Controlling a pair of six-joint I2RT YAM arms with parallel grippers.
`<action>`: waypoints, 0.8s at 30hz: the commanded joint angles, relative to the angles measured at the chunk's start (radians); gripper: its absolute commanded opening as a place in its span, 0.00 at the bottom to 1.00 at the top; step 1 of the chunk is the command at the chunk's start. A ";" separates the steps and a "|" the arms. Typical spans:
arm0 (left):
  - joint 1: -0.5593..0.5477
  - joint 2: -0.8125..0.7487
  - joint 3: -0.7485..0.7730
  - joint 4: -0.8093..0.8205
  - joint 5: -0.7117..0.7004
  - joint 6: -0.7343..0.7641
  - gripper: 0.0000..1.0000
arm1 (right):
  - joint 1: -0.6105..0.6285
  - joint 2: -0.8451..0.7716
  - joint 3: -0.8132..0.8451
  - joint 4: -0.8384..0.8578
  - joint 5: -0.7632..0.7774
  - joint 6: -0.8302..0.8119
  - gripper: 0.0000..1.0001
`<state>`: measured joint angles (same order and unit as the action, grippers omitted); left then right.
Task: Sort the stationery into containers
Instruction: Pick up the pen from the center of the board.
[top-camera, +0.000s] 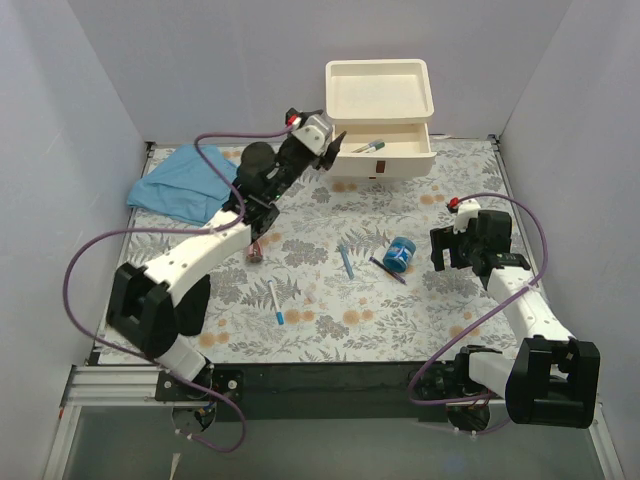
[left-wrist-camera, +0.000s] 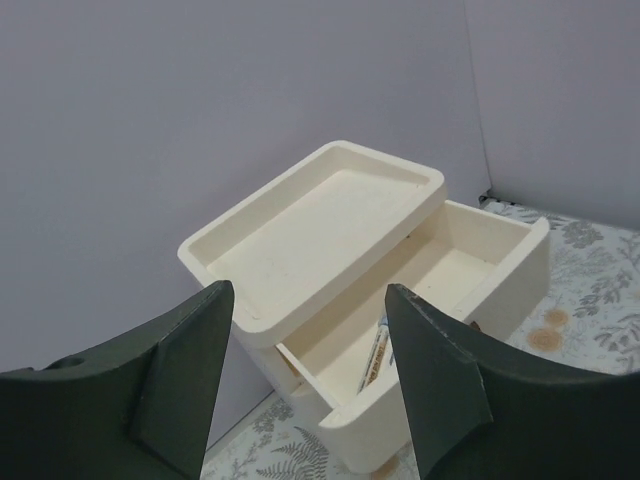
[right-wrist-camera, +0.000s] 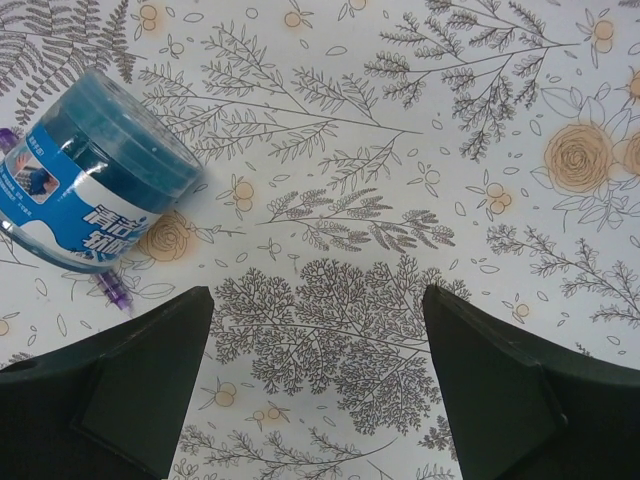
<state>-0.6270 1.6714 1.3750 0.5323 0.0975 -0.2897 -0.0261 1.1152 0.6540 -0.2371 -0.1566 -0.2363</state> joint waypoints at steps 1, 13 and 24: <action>0.001 -0.284 -0.178 -0.186 0.158 0.012 0.61 | -0.005 -0.008 -0.010 0.024 -0.008 0.012 0.95; 0.019 -0.198 -0.116 -1.370 0.740 0.863 0.61 | -0.005 0.037 0.016 -0.013 -0.156 -0.075 0.94; 0.035 0.146 0.061 -1.453 0.657 1.248 0.55 | -0.005 -0.014 -0.025 -0.031 -0.233 -0.101 0.92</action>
<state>-0.5934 1.7695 1.3285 -0.8486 0.7628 0.7559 -0.0261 1.1324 0.6376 -0.2619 -0.3450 -0.3099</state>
